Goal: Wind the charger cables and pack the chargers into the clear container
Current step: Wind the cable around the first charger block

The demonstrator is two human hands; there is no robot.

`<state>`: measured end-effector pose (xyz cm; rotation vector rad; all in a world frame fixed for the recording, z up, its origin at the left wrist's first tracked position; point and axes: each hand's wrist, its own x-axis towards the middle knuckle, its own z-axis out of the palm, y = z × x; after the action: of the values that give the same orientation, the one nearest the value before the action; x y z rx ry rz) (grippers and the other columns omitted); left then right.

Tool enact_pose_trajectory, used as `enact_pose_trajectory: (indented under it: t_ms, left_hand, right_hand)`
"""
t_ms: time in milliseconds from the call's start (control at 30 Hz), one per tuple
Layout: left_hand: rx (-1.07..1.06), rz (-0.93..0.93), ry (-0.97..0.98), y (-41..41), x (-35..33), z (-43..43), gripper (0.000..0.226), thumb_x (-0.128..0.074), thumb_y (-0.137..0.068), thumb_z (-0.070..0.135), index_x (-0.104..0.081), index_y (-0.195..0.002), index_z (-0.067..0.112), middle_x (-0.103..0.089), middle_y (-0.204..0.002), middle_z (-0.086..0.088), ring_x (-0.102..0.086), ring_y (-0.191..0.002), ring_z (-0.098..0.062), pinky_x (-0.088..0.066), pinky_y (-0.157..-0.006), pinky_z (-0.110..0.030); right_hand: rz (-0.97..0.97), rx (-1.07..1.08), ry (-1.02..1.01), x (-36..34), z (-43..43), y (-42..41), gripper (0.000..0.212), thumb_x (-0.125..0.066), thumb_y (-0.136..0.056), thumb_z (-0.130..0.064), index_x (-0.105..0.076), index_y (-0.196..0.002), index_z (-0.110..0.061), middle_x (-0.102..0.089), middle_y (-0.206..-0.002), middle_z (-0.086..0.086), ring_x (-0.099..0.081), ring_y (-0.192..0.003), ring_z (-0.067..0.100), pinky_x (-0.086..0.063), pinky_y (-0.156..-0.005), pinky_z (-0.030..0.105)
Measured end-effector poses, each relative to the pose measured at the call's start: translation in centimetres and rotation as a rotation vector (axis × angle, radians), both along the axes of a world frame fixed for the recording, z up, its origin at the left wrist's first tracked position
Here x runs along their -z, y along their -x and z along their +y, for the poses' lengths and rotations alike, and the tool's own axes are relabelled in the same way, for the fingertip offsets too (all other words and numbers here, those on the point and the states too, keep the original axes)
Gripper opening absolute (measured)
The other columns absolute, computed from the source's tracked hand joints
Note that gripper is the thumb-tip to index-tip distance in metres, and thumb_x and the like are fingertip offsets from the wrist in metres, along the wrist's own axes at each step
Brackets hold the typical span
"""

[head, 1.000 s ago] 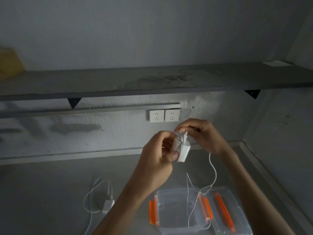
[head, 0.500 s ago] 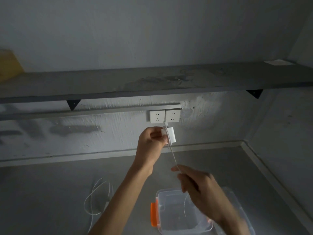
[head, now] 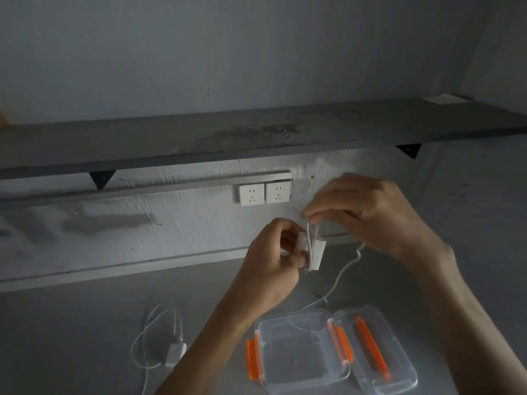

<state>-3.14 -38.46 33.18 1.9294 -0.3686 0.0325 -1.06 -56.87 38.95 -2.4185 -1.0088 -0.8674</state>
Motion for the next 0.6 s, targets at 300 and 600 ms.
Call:
enact_pose_trajectory:
  t_ms: [300, 600]
  left_hand:
    - [-0.050, -0.062, 0.007, 0.7, -3.2, 1.9, 0.027, -0.063, -0.084, -0.002, -0.063, -0.105, 0.016, -0.067, -0.098, 0.009, -0.062, -0.095, -0.001, -0.054, -0.087, -0.028]
    - [-0.188, 0.129, 0.372, -1.8, -2.5, 1.9, 0.031, -0.059, -0.085, -0.013, -0.066, -0.108, 0.007, -0.073, -0.099, -0.009, -0.069, -0.087, -0.013, -0.054, -0.068, -0.013]
  right_hand:
    - [0.523, -0.236, -0.391, 2.8, 1.3, -4.2, 0.016, -0.060, -0.087, -0.029, -0.074, -0.094, -0.023, -0.072, -0.087, -0.009, -0.070, -0.082, 0.007, -0.048, -0.077, 0.011]
    - [0.554, 0.019, -0.625, 11.5, 6.0, -1.9, 0.032, -0.046, -0.100, -0.018, -0.062, -0.074, -0.029, -0.058, -0.060, -0.007, -0.049, -0.053, 0.004, -0.042, -0.056, 0.027]
